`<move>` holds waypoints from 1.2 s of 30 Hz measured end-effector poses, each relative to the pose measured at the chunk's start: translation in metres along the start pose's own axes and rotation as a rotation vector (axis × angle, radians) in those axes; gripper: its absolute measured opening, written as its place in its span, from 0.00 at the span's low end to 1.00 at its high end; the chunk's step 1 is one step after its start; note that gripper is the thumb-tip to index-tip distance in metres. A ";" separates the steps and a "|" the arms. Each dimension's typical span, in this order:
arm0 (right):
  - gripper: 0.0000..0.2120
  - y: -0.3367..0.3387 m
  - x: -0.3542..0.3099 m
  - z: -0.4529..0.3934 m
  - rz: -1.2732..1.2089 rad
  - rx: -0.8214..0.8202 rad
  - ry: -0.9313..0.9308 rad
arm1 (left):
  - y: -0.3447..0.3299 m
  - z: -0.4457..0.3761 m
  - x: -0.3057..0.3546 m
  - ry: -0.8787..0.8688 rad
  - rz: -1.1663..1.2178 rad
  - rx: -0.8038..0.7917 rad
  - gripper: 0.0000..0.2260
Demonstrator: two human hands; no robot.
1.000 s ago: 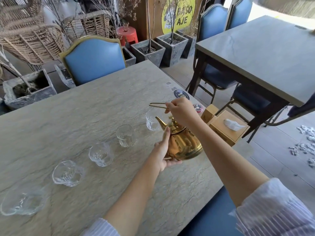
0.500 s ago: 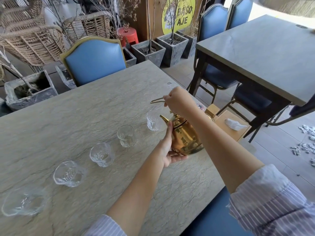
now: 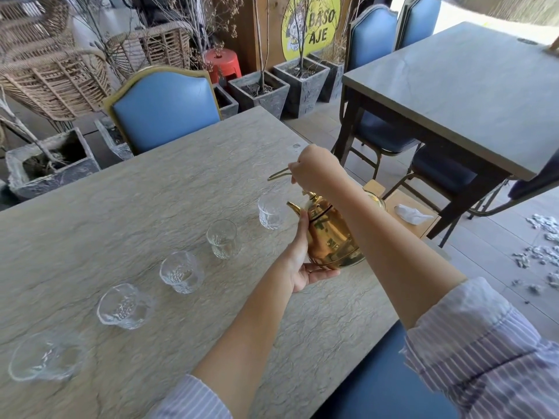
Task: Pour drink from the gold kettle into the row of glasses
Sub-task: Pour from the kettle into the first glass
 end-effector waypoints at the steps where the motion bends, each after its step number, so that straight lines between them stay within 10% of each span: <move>1: 0.12 0.001 0.000 0.001 0.002 0.002 -0.001 | 0.000 0.001 0.000 0.000 -0.002 -0.002 0.43; 36: 0.22 0.003 0.037 0.029 -0.255 0.041 0.016 | 0.031 -0.020 0.000 -0.151 -0.089 0.171 0.51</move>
Point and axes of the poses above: each hand's wrist, its own z-axis away from the middle knuckle, its own y-axis out of the back of the hand, x = y × z, the point moved 7 cm from there along -z, towards the middle knuckle, and after that the axes turned 10 degrees about -y, right-handed, at the moved point
